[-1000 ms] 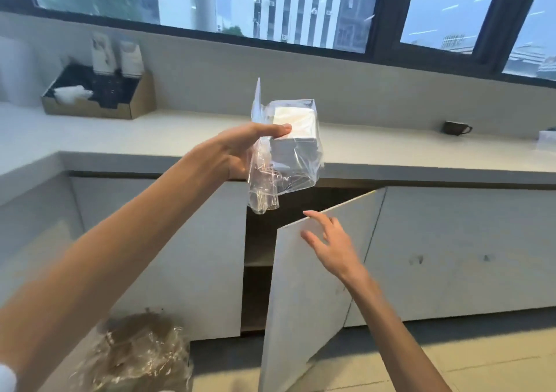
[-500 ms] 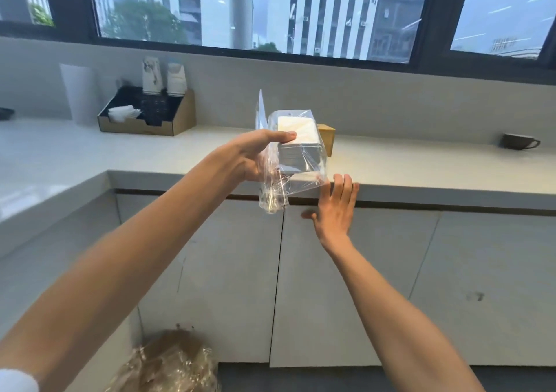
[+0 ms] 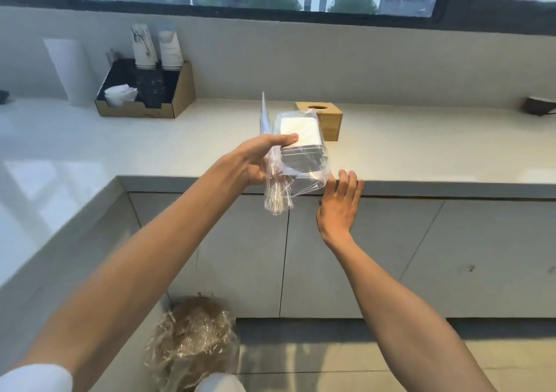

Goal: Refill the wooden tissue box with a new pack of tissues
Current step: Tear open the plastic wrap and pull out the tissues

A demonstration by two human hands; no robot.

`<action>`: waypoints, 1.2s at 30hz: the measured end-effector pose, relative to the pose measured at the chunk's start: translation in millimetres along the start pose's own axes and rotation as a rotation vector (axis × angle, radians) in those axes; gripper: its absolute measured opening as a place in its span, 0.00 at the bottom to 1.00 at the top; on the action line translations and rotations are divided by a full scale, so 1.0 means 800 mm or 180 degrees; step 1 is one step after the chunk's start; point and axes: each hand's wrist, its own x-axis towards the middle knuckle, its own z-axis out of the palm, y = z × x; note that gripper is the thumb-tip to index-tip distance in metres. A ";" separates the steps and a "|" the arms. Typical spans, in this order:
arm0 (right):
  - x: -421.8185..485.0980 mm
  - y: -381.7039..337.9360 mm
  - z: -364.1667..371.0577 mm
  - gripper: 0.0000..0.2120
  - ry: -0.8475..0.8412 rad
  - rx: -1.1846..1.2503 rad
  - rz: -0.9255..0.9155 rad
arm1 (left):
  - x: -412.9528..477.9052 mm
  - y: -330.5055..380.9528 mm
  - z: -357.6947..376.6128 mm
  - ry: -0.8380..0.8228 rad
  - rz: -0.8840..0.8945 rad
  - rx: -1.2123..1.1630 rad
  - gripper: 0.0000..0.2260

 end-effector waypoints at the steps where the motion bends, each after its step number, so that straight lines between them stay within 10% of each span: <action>1: 0.001 0.001 -0.015 0.43 -0.0207 -0.0008 0.0012 | -0.005 0.017 0.002 0.0054 -0.0116 0.0048 0.11; 5: 0.049 0.000 -0.103 0.22 -0.1686 0.0112 0.0086 | -0.030 0.111 0.022 0.0218 -0.0407 0.0284 0.11; 9: 0.161 -0.039 -0.246 0.19 -0.3459 0.2447 0.1777 | -0.066 0.236 0.050 0.0265 -0.0566 0.0326 0.10; 21: 0.476 -0.142 -0.570 0.26 -0.2200 0.4375 0.2029 | -0.180 0.606 0.104 0.0412 0.0168 0.0888 0.19; 31: 0.525 -0.163 -0.606 0.40 -0.2442 0.4338 0.1500 | -0.161 0.628 0.113 0.0261 0.0414 0.1066 0.21; 36: 0.527 -0.117 -0.591 0.25 -0.2922 0.4793 0.1928 | -0.127 0.620 0.130 -0.0240 0.0361 0.1118 0.27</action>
